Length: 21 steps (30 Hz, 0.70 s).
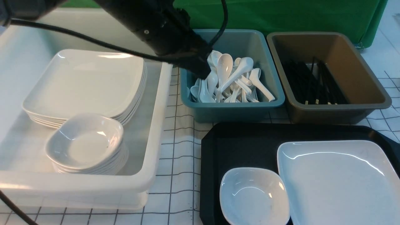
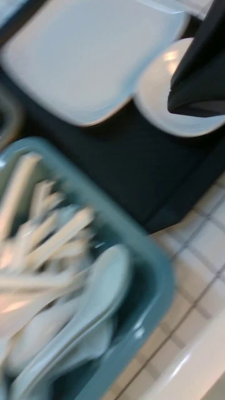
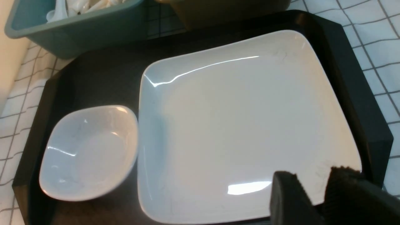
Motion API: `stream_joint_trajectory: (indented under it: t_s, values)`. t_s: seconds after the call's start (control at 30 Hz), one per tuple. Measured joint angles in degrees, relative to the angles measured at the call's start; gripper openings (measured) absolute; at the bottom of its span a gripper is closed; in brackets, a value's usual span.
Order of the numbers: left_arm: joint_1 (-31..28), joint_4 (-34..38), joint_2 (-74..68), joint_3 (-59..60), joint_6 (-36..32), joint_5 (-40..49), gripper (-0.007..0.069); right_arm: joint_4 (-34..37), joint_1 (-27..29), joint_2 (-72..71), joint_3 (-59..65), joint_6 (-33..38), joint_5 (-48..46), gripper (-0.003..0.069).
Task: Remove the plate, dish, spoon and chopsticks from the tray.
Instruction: Use the left arm to grab a small plate from the dinner plate
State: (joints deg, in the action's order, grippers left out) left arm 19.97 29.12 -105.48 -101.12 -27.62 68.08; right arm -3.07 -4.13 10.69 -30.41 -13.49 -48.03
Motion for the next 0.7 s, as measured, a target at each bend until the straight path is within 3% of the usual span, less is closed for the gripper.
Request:
stream_joint_trajectory:
  t_s: [0.23,0.33,0.57,0.7]
  values:
    - [1.1,5.7,1.5,11.3,1.4,1.5,-0.0002,0.0,0.0,0.0,0.0,0.0,0.2,0.0239]
    - [4.8,7.7,1.2,15.7,1.2,1.7,-0.0001,0.0,0.0,0.0,0.0,0.0,0.6,0.0239]
    - [13.8,2.9,-0.5,16.5,8.4,-1.7,0.0017,0.0,0.0,0.0,0.0,0.0,2.2,0.0239]
    - [18.9,-5.0,-1.8,16.5,13.5,-5.6,0.0085,0.0,0.0,0.0,0.0,0.0,4.2,0.0239]
